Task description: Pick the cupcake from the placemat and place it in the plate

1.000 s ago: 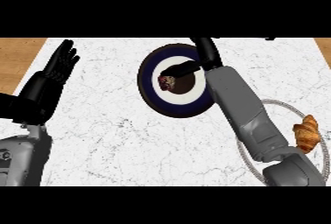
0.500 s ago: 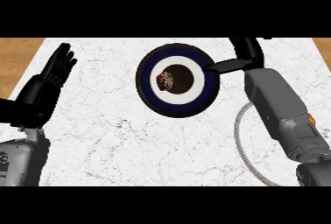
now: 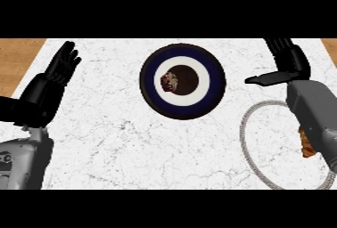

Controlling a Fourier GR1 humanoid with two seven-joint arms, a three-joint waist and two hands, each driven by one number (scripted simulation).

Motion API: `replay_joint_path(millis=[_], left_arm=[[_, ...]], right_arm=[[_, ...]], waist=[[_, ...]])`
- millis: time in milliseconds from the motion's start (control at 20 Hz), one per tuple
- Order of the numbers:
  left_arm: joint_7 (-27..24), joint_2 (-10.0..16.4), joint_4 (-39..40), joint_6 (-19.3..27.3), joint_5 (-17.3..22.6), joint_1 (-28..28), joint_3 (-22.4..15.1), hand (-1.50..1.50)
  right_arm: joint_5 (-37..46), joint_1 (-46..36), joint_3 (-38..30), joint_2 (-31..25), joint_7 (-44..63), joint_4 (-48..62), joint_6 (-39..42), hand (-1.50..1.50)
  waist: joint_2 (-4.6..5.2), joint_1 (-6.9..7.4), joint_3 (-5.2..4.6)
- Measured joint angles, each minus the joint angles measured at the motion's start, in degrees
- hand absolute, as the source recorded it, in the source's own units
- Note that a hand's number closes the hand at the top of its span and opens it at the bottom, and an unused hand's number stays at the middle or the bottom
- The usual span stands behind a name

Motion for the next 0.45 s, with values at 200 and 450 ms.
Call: replay_joint_path(millis=[200,450], left_arm=[[1.2,0.4,-0.5,-0.2,0.5,-0.8,0.4,0.0],[0.7,-0.5,-0.3,0.0,0.0,-0.9,-0.3,0.0]], right_arm=[[0.6,1.1,0.1,-3.1,-1.1,0.8,1.7,-1.5],[1.5,3.2,0.5,-5.7,-2.7,0.6,1.9,-1.5]], waist=[[0.13,0.44,0.06],[0.25,0.6,0.1]])
